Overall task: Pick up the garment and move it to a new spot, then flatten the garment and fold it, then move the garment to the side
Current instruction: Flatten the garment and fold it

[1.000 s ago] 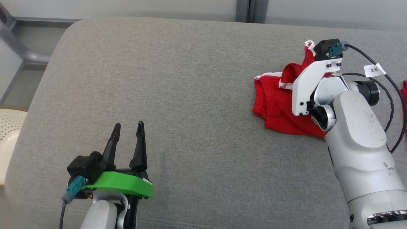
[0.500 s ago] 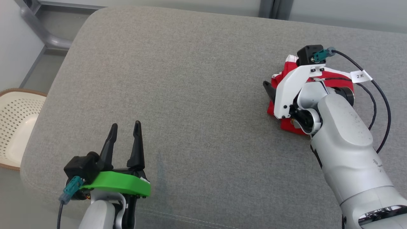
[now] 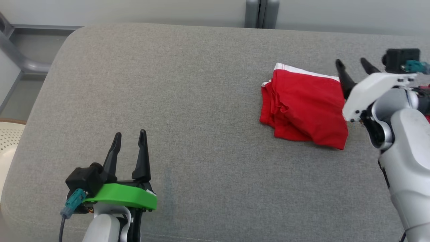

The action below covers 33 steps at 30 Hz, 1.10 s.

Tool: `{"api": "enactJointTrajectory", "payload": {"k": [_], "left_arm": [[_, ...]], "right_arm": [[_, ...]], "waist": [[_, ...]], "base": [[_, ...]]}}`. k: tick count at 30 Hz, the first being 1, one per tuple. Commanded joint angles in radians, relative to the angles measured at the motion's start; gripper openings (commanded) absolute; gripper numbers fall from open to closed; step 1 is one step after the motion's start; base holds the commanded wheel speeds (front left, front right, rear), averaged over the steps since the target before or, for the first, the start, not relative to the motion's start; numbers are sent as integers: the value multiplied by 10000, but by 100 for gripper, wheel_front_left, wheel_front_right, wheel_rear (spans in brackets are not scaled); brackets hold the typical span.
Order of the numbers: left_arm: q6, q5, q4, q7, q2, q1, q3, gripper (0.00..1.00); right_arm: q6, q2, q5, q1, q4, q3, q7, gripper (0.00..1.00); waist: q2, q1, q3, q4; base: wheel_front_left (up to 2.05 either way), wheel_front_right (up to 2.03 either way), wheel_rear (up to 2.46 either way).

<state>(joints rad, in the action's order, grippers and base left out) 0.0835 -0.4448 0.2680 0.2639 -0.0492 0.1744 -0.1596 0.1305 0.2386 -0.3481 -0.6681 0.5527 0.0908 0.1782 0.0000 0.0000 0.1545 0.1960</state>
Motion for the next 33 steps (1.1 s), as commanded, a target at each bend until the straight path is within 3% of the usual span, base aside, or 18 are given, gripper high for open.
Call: {"api": "enactJointTrajectory", "payload": {"k": [1,6,11,17,25,33], "left_arm": [[25,70,19,-1,-29,-145,3,100],[30,283,80,-1,-30,-269,124,100],[75,570,10,-1,-30,-457,566,100],[170,782,-111,-1,-32,-697,994,100],[306,1200,-242,-1,-32,-1270,1363,100],[399,1264,-152,-1,-32,-1598,1425,100]], "right_arm": [[4,104,240,485,-166,-251,-573,100],[2,127,812,1745,-873,-896,-2508,100],[2,-506,1366,3130,-1522,-1337,-3799,100],[2,-1133,1502,4323,-2204,-1444,-4199,100],[2,-1350,1483,4978,-2243,-832,-4283,100],[2,-1437,1505,4896,-2026,-692,-4274,100]], "waist": [[0,0,-141,-133],[0,0,-341,-552],[0,0,-646,-1169],[0,0,-1008,-1749],[0,0,-1392,-2354],[0,0,-1522,-2473]], "base": [[0,0,0],[0,0,0],[0,0,0],[0,0,0],[0,0,0],[0,0,0]]}}
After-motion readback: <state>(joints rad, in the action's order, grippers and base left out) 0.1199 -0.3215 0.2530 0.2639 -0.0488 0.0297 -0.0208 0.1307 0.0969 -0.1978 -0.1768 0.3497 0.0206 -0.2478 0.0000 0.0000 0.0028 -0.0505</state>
